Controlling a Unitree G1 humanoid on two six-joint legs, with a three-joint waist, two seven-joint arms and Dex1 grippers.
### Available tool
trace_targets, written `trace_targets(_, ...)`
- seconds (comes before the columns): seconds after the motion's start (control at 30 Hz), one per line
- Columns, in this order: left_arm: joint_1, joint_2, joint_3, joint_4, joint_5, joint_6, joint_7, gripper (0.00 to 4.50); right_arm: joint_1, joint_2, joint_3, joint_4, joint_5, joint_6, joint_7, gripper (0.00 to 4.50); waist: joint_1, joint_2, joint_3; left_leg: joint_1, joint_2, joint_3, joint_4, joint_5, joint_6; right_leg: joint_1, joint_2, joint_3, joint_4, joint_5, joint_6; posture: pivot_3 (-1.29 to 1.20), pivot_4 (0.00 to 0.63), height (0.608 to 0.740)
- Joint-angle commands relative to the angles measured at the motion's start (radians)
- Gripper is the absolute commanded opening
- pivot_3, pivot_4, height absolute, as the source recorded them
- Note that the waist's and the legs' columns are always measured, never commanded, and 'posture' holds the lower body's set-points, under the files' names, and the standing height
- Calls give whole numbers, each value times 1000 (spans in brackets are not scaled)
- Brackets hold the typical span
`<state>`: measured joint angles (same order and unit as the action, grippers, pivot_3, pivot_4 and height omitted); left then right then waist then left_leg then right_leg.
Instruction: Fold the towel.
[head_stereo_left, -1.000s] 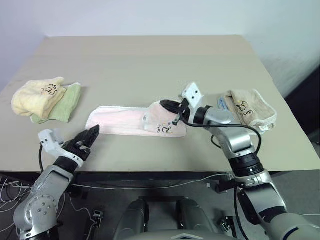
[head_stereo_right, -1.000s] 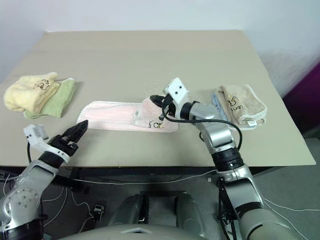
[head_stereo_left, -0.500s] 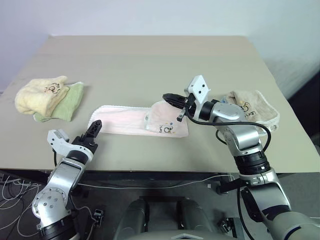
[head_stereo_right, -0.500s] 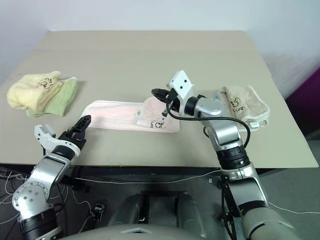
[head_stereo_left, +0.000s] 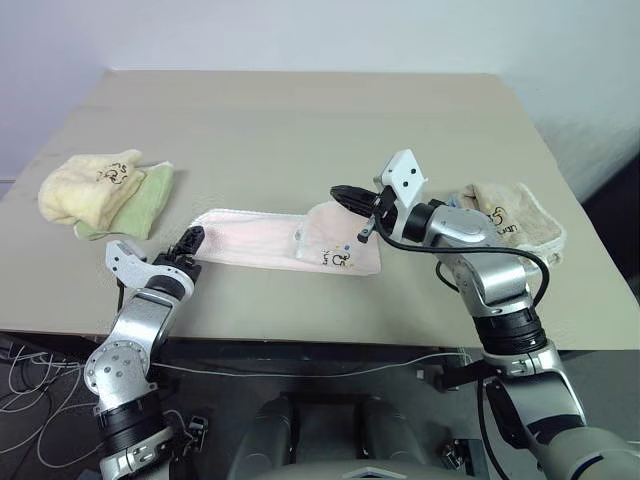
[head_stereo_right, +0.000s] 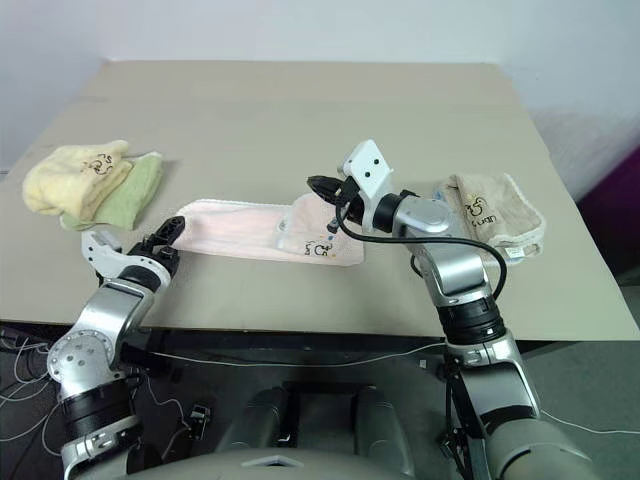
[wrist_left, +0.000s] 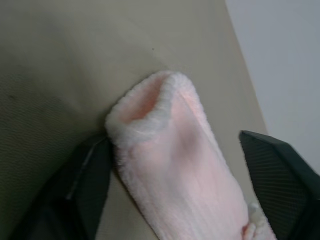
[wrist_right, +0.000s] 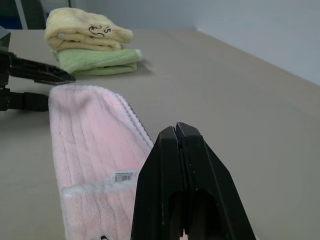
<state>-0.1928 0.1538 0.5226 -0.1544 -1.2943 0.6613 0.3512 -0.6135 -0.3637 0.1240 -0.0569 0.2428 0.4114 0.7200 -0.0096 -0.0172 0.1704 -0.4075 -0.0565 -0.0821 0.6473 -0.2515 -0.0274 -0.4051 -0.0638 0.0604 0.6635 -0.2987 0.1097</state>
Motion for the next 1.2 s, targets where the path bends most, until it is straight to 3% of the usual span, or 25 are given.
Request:
trace_targets(0.03, -7, 4, -3, 4, 3, -12, -16, 2541, 16, -8, -22, -73, 23, 16, -5, 0, 0, 0, 0, 0, 0, 0, 0, 0, 0, 0, 0, 0, 0, 0, 0, 0, 150, 740)
trace_targets(0.2, -17, 8, 5, 16, 1, -21, -30, 745, 38, -16, -23, -101, 27, 36, -8, 0, -2, 0, 0, 0, 0, 0, 0, 0, 0, 0, 0, 0, 0, 0, 0, 0, 150, 740)
trace_targets(0.3, -28, 11, 15, 23, 0, -37, -46, 36, 47, -21, -23, -109, 26, 43, -11, 0, -2, 0, 0, 0, 0, 0, 0, 0, 0, 0, 0, 0, 0, 0, 0, 0, 150, 740)
trace_targets(0.43, -41, 40, 47, 33, -6, -60, -74, 36, 54, -26, -25, -114, 23, 46, -16, 0, -2, 0, 0, 0, 0, 0, -1, 0, 0, 0, 0, 0, 0, 0, 0, 0, 150, 740)
trace_targets(0.6, -36, 150, 93, 37, 11, -74, -179, 36, 67, -31, -32, -122, 23, 51, -30, 0, -7, 0, 0, 0, 1, 0, -1, 0, 0, -1, 0, 0, 0, 0, 0, 0, 150, 740)
trace_targets(0.83, -36, 243, 42, -6, 48, -53, -336, 36, 84, -39, -46, -137, 25, 56, -51, 0, -2, 0, 1, 0, 1, 0, -1, 0, 0, -1, 0, 0, -1, 0, 0, 0, 150, 740)
trace_targets(0.93, -69, 250, -16, -46, 66, -42, -395, 36, 89, -43, -51, -139, 24, 56, -58, 0, 0, -1, 1, -1, 0, -1, -1, 0, 0, 0, -1, -1, -2, 0, 0, 0, 150, 740)
trace_targets(1.2, -177, 321, -426, -176, 335, 1, -688, 36, 98, -62, -74, -132, 12, 62, -92, 0, -8, 0, 1, -1, 0, -1, -3, 0, 0, 0, 0, -2, -2, 0, 0, 0, 150, 740)
